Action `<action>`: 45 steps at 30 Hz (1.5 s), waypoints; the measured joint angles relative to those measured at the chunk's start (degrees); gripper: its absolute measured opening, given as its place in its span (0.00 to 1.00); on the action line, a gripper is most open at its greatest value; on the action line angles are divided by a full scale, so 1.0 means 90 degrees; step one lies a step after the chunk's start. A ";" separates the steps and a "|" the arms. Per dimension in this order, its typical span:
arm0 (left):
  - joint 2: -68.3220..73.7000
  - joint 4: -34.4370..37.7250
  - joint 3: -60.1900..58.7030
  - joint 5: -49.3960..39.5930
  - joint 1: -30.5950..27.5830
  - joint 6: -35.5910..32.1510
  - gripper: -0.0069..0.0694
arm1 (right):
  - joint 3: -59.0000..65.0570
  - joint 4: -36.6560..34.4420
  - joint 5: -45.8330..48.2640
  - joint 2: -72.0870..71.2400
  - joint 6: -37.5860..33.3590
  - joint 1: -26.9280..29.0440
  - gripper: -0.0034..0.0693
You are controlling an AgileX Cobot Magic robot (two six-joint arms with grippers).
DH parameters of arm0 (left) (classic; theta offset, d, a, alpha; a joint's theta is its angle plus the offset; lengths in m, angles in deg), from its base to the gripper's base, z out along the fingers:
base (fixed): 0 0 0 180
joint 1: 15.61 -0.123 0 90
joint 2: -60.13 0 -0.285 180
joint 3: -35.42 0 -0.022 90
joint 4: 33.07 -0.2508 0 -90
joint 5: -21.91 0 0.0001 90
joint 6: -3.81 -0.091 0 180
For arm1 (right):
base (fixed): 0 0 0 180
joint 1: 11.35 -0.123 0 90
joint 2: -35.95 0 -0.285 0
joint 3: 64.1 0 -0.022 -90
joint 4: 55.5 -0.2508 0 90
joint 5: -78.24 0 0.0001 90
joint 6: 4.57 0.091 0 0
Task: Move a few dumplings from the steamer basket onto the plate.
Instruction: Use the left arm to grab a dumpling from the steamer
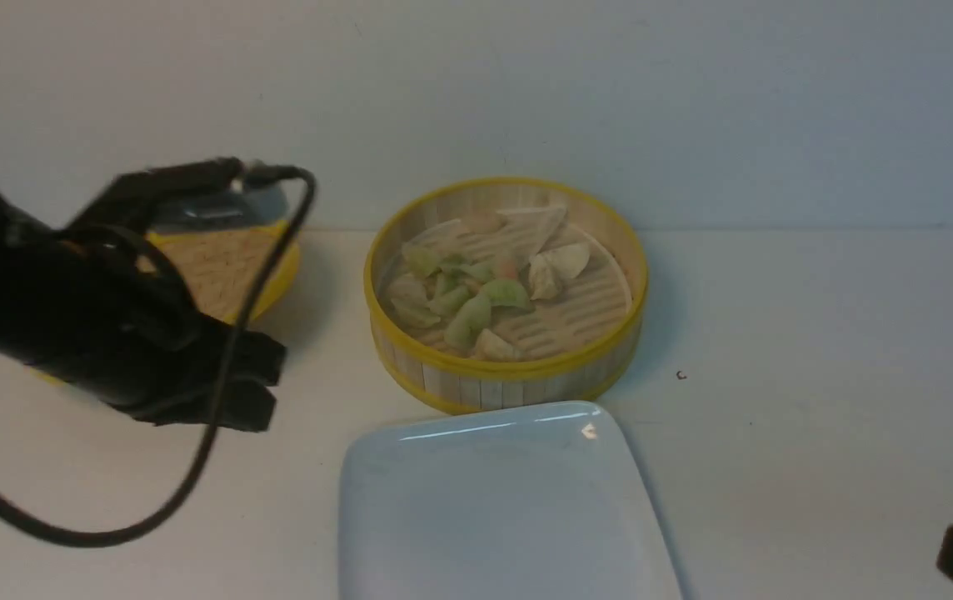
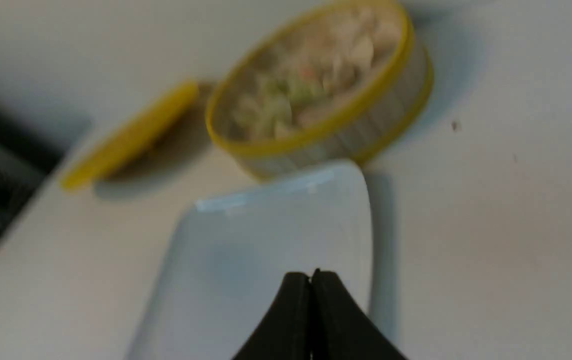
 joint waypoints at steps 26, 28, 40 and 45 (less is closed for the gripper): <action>0.4115 -0.1506 0.3772 0.1632 0.1290 -0.0330 0.20 | -0.1525 0.1862 0.1315 0.2078 0.0574 0.0000 0.03; 0.4329 -0.1506 0.3789 0.1851 0.1290 -0.0344 0.26 | -0.1525 0.1862 0.1309 0.2078 0.0579 0.0000 0.03; 0.5010 -0.1533 0.3932 0.2326 0.1290 -0.0350 0.51 | -0.1525 0.1737 0.1291 0.2078 0.0599 0.0000 0.03; 0.5105 -0.1527 0.3934 0.2506 0.1290 -0.0350 0.51 | -0.1525 0.1706 0.1283 0.2078 0.0599 0.0000 0.03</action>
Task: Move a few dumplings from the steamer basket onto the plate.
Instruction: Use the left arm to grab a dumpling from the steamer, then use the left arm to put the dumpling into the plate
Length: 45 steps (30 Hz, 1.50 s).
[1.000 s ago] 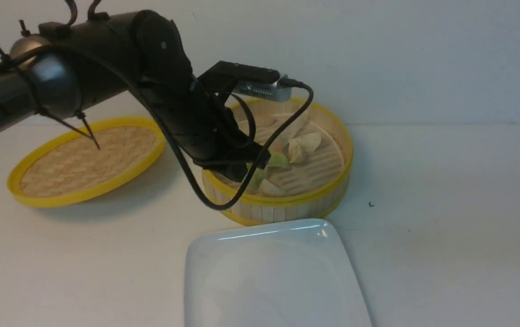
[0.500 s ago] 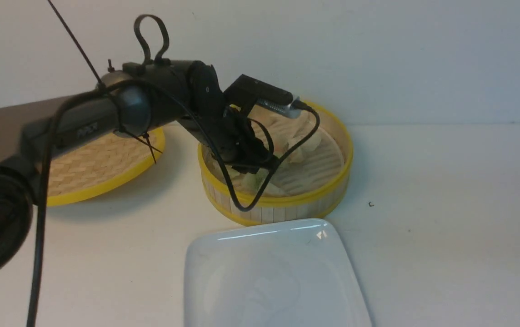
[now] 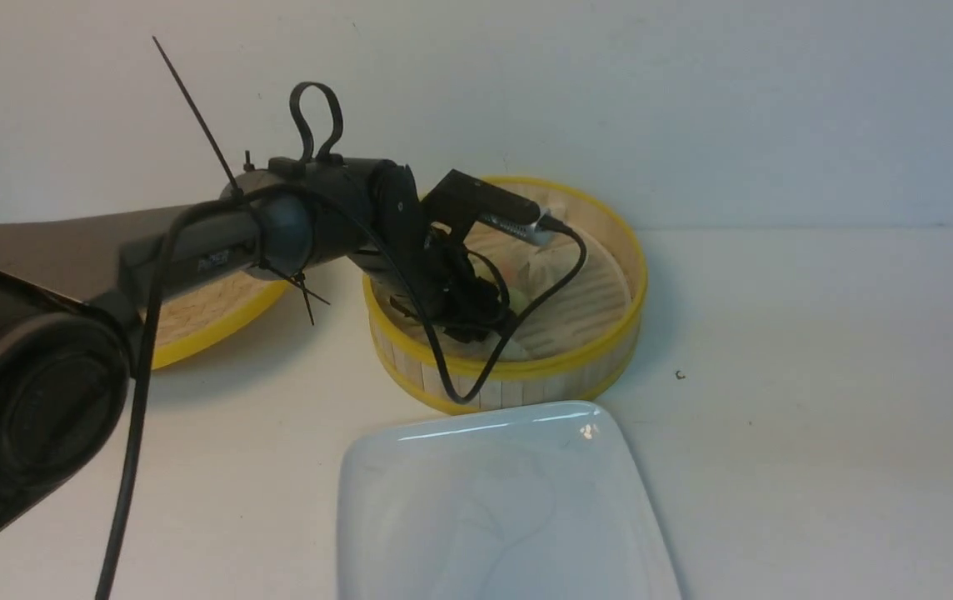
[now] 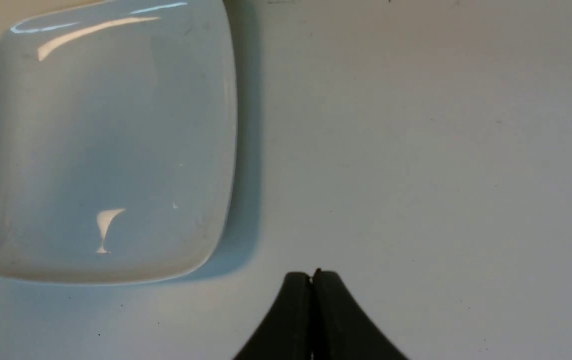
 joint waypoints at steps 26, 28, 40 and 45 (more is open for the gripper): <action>-0.2915 0.0972 -0.0744 -0.3561 0.0042 -0.0087 0.40 | 0.0000 -0.0097 -0.0070 0.0000 0.0000 0.0000 0.03; -0.3076 0.1066 -0.1619 -0.3398 0.0175 -0.0119 0.40 | 0.0000 -0.0138 -0.0085 0.0000 0.0000 0.0000 0.03; -0.2525 0.0607 -0.3875 -0.0946 0.1160 -0.0097 0.40 | -0.0007 -0.0203 -0.0132 0.0005 -0.0029 0.0000 0.03; -0.2504 0.0602 -0.3862 -0.0856 0.1198 -0.0097 0.54 | -0.0346 -0.0240 -0.0026 0.0115 -0.0314 0.0000 0.03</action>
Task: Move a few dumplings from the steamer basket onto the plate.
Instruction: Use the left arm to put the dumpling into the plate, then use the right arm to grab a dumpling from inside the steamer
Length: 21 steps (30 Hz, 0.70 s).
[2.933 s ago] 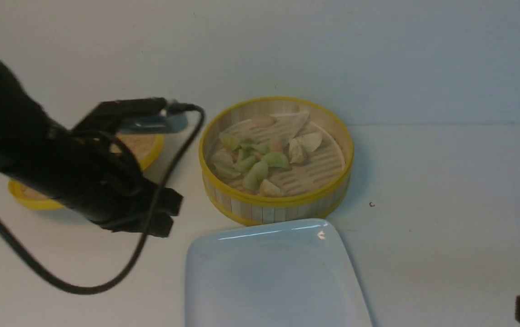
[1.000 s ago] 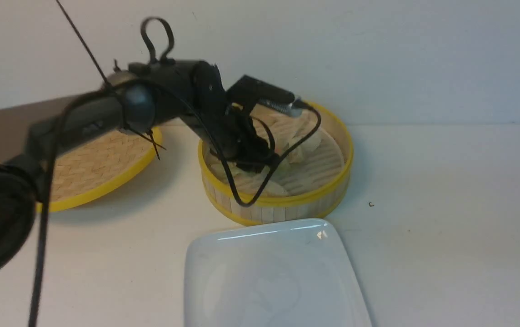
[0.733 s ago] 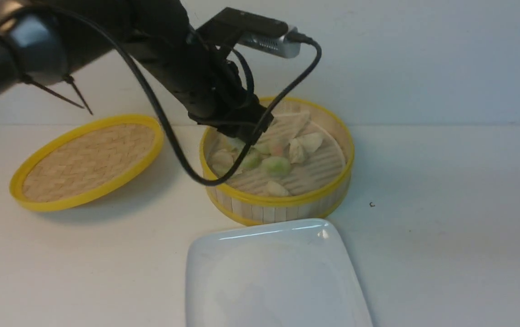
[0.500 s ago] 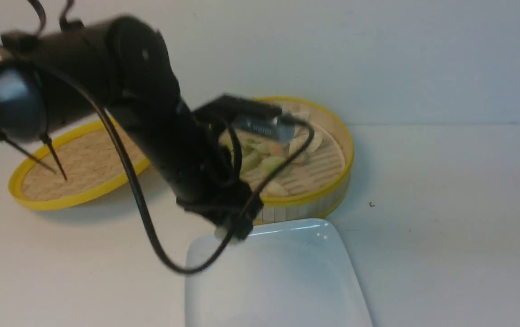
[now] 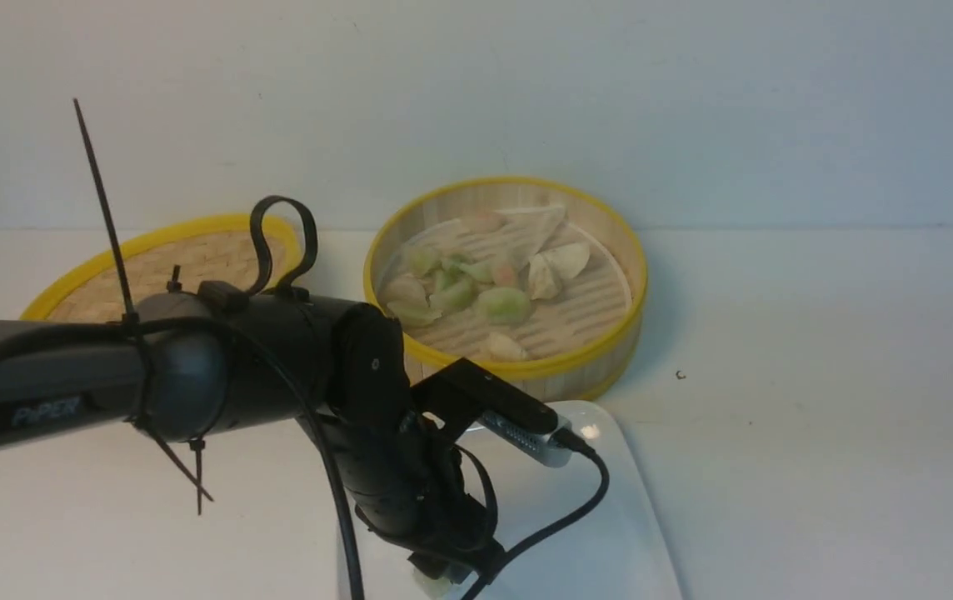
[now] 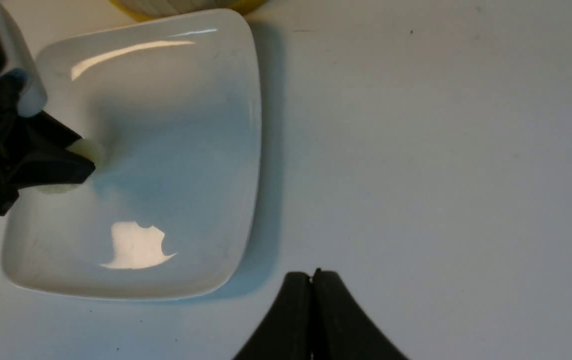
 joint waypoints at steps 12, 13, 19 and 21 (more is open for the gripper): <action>-0.1855 -0.1040 0.0468 -0.0824 0.0000 0.0940 0.34 | -0.1950 0.0036 0.0280 0.2051 -0.0301 -0.1113 0.03; -0.1855 -0.1077 0.0468 -0.0827 0.0000 0.0961 0.34 | -0.1990 0.0063 0.0255 0.2152 -0.0261 -0.1163 0.03; -0.4016 -0.1760 0.0036 -0.0870 0.0000 0.1498 0.09 | -0.3515 0.0998 0.0060 0.4019 0.0329 -0.2582 0.03; -0.4413 -0.1766 -0.0140 -0.0870 0.0000 0.1528 0.08 | -0.3872 0.1160 0.0057 0.4484 0.0441 -0.2832 0.04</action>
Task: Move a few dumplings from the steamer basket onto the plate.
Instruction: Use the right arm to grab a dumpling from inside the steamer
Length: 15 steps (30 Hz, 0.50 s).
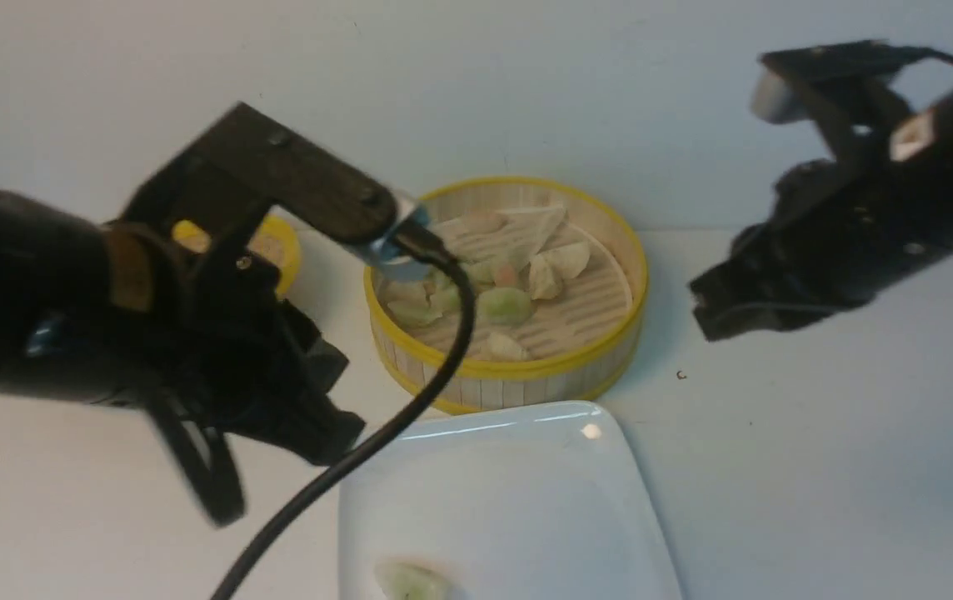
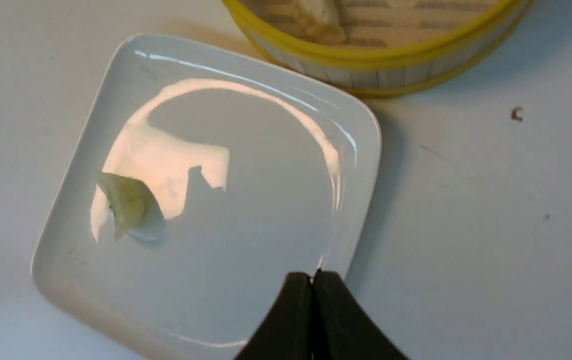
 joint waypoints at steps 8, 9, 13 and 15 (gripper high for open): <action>-0.1143 0.0000 -0.1035 -0.0163 0.0000 0.0420 0.08 | -0.2062 0.0463 -0.0219 0.2131 0.0161 -0.0707 0.15; -0.1206 0.0000 -0.1142 -0.0177 0.0000 0.0420 0.08 | -0.2334 0.0463 -0.0225 0.2420 0.0163 -0.0753 0.18; -0.1510 0.0000 -0.1489 -0.0241 0.0000 0.0562 0.08 | -0.3259 0.0518 -0.0163 0.3449 0.0182 -0.0861 0.33; -0.1635 0.0000 -0.1524 -0.0285 0.0000 0.0603 0.08 | -0.3597 0.0627 -0.0132 0.3872 0.0235 -0.0862 0.41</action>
